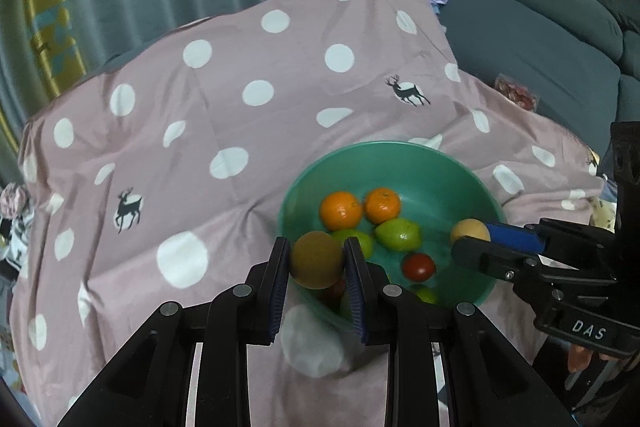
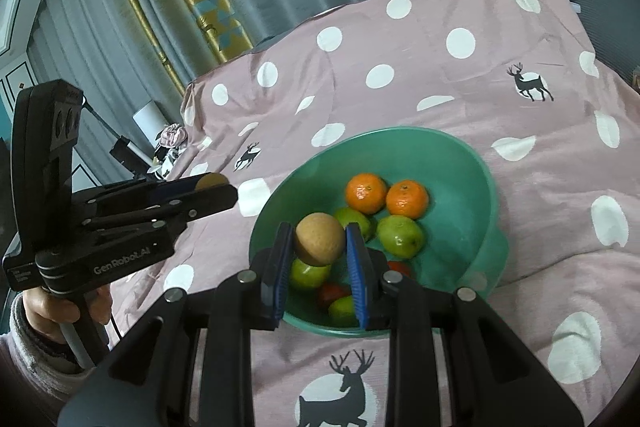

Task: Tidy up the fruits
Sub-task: 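Carry both yellow fruits over the green bowl and lower them inside, then open the left tool to drop its yellow fruit while the right tool releases its own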

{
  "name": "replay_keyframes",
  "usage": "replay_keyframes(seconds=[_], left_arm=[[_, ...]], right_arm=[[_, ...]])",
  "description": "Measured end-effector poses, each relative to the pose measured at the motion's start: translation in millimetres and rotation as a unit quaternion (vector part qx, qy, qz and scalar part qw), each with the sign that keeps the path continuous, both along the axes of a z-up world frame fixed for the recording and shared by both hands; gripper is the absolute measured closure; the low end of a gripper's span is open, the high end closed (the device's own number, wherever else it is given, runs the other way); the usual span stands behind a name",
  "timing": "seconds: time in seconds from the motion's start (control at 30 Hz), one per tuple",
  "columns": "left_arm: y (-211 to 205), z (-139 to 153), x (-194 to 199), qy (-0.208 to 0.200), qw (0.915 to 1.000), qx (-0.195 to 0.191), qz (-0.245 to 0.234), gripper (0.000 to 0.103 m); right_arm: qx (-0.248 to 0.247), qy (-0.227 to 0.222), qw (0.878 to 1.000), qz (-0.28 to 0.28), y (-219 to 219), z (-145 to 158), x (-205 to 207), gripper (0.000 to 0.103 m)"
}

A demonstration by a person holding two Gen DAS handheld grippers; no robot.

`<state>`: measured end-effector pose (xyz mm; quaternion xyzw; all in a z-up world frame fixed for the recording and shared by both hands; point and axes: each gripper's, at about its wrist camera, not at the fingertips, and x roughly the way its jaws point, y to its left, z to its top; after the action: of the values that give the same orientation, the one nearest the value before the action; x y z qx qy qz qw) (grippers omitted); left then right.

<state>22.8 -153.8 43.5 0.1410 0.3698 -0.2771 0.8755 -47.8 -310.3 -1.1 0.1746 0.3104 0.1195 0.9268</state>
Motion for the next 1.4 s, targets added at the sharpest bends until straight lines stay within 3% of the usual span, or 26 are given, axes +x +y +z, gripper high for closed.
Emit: replay_keyframes(seconds=[1.4], left_arm=[[-47.0, -34.4, 9.8, 0.008, 0.9976, 0.066, -0.02, 0.076]], right_arm=[[0.004, -0.001, 1.0, -0.01, -18.3, -10.6, 3.7, 0.076]])
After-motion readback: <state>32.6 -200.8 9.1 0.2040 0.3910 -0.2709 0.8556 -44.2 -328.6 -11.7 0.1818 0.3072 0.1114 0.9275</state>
